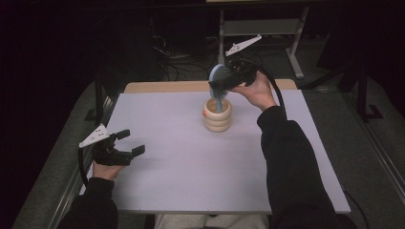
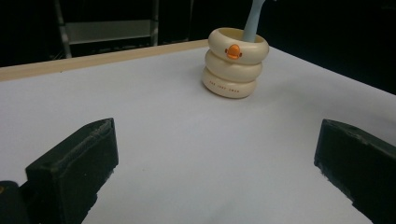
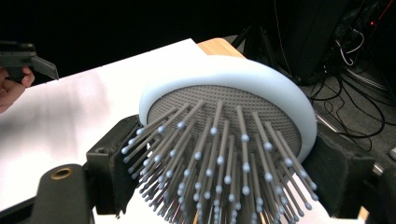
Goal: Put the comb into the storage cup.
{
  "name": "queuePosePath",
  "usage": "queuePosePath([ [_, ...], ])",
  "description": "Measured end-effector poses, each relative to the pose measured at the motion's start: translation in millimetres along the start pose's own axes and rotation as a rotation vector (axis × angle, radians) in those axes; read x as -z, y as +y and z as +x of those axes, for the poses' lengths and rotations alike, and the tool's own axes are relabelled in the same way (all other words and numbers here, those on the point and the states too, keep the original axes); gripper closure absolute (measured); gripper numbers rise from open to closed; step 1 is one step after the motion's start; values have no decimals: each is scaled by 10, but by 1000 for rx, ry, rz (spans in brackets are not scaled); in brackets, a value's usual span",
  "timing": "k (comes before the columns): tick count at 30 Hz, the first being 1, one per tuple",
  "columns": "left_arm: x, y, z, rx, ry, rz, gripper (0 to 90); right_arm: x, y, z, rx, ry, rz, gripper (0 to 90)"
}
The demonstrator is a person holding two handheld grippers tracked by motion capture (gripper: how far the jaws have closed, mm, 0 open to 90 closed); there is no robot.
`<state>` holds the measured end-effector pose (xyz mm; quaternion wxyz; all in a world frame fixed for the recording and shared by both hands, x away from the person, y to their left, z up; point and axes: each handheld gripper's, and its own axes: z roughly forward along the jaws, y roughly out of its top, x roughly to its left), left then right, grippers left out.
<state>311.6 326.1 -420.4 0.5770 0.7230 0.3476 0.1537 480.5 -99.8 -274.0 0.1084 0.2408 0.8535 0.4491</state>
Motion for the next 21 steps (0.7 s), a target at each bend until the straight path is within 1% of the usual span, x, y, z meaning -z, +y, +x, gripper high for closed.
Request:
queuePosePath([
  [13, 1, 0, 0, 0, 0, -1, 0, -69, -82, -17, -13, 8, -18, 195],
  [14, 0, 0, 0, 0, 0, -1, 0, -86, -112, -23, -24, 14, -11, 194],
  [15, 0, 0, 0, 0, 0, 0, 0, -86, -112, -23, -24, 14, -11, 194],
  [16, 0, 0, 1, -2, -1, 1, 0, -101, -144, -38, -36, 30, -7, 194],
  [21, -3, -1, 0, -1, -1, 2, 0, -128, -224, -50, -42, 37, -5, 193],
])
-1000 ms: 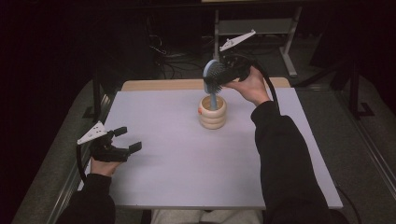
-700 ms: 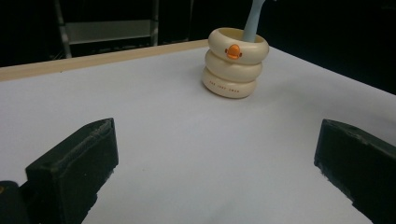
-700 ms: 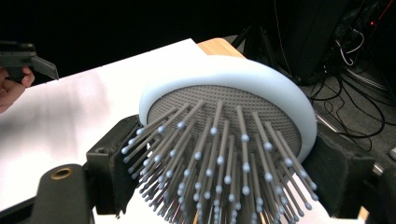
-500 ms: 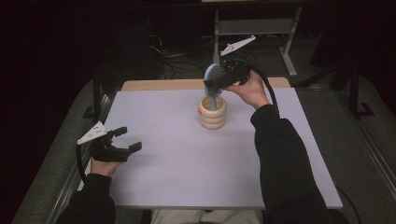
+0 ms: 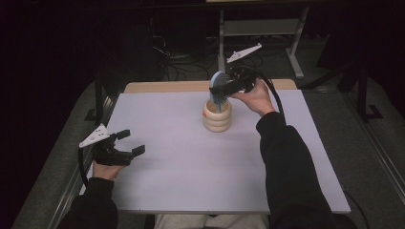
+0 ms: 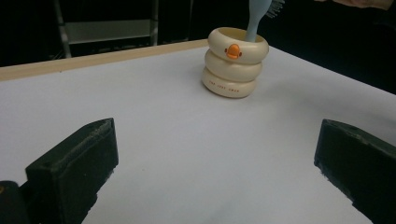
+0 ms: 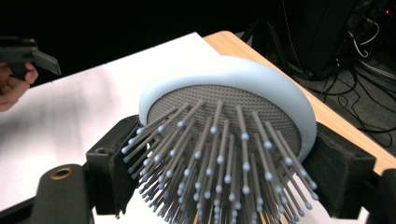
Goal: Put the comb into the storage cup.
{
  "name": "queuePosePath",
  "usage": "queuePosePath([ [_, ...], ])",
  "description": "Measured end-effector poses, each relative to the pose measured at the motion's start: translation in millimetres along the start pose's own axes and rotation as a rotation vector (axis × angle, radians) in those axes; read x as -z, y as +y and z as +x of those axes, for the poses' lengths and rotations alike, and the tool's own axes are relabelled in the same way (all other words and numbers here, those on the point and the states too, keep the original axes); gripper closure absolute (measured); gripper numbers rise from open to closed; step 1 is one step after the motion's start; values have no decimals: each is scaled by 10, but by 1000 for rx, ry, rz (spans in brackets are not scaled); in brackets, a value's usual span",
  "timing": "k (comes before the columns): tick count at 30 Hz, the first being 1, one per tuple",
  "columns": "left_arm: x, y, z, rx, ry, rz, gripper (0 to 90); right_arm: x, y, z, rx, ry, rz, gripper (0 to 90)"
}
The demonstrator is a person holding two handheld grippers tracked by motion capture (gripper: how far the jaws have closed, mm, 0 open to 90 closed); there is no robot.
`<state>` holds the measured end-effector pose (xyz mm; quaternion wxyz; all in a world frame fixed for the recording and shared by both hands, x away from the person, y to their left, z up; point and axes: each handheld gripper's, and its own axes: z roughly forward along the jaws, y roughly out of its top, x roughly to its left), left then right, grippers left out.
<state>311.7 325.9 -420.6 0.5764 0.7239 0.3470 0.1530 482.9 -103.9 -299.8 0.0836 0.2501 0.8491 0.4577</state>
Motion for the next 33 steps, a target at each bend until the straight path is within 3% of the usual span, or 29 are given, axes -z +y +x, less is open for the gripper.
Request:
queuePosePath([
  [11, -2, 0, -2, 1, 0, 2, 0, -50, -195, -32, -17, -9, 6, 192],
  [21, -4, -1, -4, 1, 0, 5, 0, 3, -290, -85, -60, -5, -45, 184],
  [33, -8, -1, -7, 0, -1, 8, 0, 72, -305, -97, -72, -1, -81, 132],
])
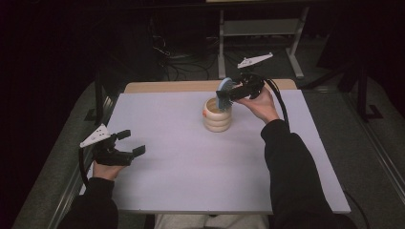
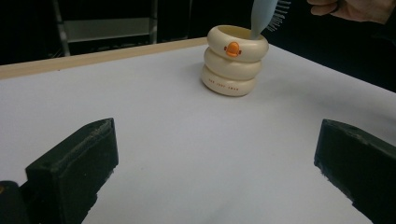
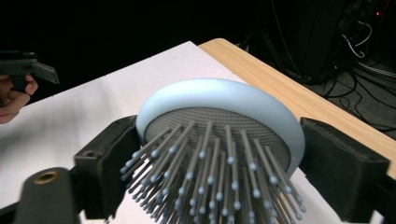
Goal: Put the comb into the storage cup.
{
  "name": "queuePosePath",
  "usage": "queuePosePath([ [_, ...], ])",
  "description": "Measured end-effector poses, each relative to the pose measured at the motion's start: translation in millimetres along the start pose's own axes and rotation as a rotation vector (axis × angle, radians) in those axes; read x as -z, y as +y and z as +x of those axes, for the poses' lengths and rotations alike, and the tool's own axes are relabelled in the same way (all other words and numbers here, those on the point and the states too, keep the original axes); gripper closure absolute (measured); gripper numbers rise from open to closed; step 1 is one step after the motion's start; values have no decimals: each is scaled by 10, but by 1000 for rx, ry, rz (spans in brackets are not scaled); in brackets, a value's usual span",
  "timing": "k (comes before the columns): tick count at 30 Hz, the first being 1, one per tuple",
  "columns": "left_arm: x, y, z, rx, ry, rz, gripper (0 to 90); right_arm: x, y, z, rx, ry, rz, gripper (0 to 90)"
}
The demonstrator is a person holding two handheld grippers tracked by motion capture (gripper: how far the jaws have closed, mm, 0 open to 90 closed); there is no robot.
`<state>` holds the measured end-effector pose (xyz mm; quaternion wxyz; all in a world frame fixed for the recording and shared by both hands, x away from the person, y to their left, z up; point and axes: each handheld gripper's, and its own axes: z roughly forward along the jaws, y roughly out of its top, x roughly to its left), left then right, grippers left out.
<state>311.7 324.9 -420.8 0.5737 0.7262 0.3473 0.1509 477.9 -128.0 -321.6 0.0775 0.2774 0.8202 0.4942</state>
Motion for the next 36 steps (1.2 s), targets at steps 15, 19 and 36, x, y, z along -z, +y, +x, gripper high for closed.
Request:
queuePosePath([
  [15, -5, -1, -1, -3, -1, 6, 0, 44, -36, 29, 4, -36, 8, 0],
  [19, -8, -3, -2, -2, -1, 8, 0, 82, -75, 38, 3, -30, -7, 0],
  [36, -17, -6, -4, -2, 2, 13, 0, 294, -175, 51, 5, -40, -36, 0],
])
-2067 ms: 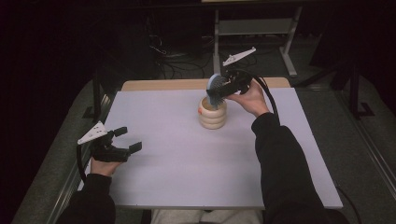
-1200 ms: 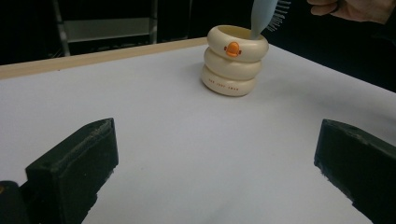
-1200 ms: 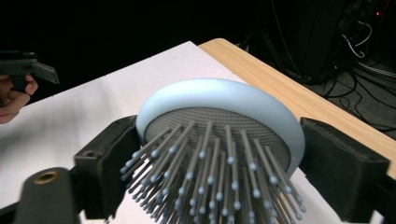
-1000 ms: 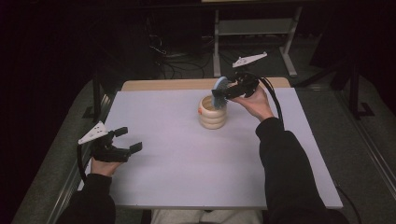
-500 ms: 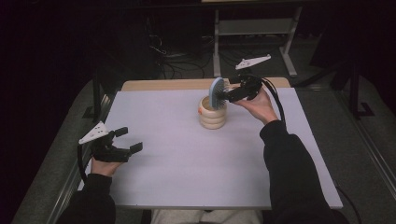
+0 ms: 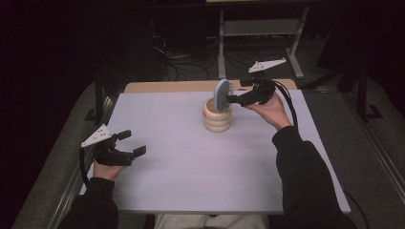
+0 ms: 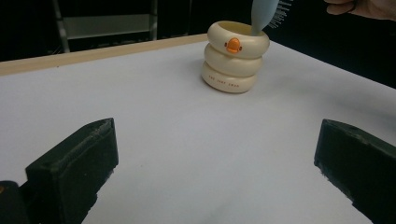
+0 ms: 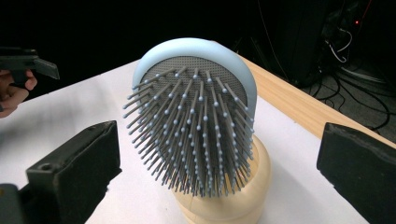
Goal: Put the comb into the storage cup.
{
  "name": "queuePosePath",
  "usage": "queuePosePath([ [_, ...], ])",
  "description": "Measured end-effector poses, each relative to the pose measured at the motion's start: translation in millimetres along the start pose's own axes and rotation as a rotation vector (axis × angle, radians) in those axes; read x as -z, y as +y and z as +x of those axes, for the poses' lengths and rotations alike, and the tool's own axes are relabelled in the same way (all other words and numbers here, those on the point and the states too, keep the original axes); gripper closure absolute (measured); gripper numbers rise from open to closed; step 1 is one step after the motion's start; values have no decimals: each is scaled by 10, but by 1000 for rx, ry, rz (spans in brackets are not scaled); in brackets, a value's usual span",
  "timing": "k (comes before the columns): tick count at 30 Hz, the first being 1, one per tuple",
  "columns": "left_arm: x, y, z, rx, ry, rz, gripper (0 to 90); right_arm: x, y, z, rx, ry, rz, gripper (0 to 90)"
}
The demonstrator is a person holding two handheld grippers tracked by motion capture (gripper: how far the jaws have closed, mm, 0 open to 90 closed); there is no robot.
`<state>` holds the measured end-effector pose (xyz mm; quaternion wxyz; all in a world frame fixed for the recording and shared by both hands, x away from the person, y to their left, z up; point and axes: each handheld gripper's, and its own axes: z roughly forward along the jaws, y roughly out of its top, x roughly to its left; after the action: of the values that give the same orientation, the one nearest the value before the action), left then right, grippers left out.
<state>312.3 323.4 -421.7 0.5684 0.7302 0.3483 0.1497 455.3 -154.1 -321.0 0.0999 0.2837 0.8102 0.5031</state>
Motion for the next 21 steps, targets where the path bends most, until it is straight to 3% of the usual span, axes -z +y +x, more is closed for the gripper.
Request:
queuePosePath([
  [21, -8, -3, -1, -2, 1, 6, 0, 189, -106, 67, 21, 0, -21, 0],
])
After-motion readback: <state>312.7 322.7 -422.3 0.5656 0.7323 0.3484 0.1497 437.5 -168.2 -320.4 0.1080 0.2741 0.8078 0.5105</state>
